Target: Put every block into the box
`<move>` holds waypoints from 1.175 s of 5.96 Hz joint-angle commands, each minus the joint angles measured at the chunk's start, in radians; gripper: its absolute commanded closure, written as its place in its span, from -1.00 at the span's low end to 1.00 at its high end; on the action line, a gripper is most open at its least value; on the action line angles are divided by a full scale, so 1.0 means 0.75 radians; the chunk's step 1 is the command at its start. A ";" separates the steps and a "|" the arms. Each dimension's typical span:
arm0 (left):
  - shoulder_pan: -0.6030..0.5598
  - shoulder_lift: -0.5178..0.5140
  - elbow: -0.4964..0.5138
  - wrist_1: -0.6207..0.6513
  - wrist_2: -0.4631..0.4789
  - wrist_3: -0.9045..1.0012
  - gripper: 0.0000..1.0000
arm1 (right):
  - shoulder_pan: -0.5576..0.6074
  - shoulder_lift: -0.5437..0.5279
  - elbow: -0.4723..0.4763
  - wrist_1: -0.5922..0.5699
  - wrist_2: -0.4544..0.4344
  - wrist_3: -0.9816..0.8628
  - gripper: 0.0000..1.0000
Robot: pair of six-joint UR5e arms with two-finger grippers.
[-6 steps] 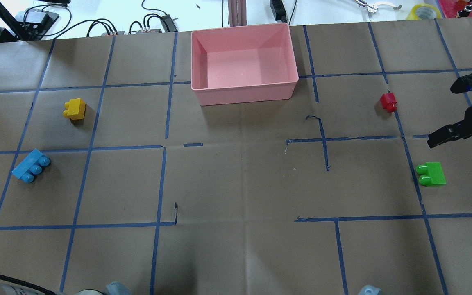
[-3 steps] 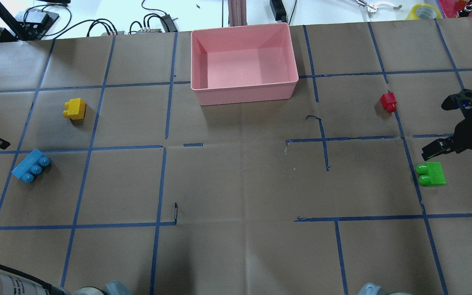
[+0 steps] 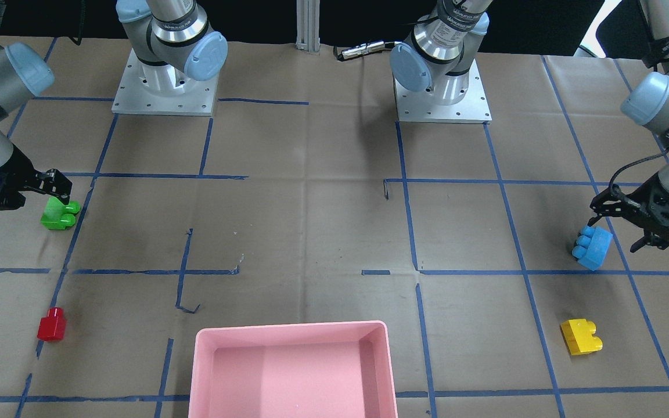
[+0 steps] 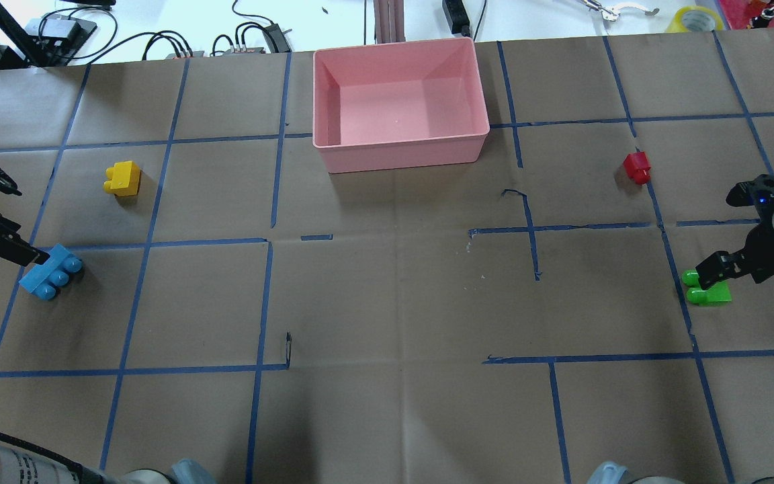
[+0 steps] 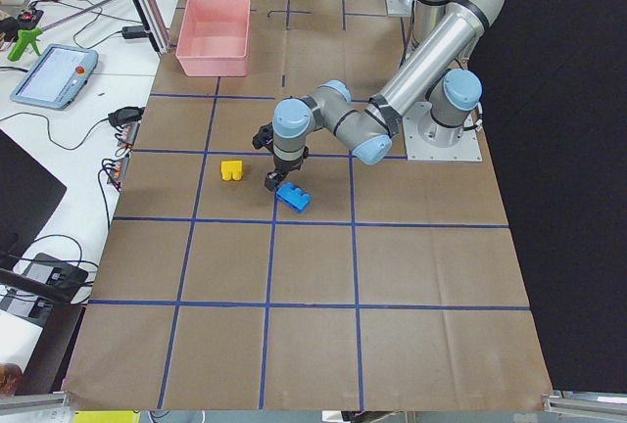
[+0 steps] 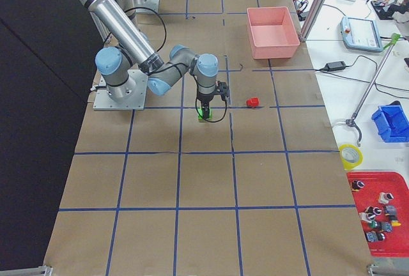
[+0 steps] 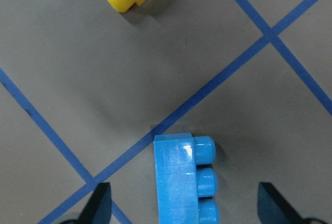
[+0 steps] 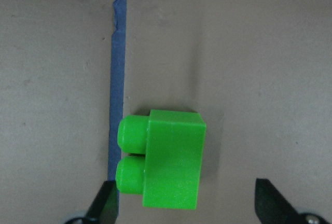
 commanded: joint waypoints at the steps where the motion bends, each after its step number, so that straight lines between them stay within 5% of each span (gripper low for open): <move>1: 0.059 -0.068 -0.050 0.117 -0.043 0.009 -0.97 | 0.001 0.003 0.013 -0.012 -0.006 0.032 -0.88; 7: 0.053 -0.197 -0.109 0.314 -0.108 -0.017 -0.96 | 0.017 0.083 0.004 -0.084 0.027 0.085 -0.98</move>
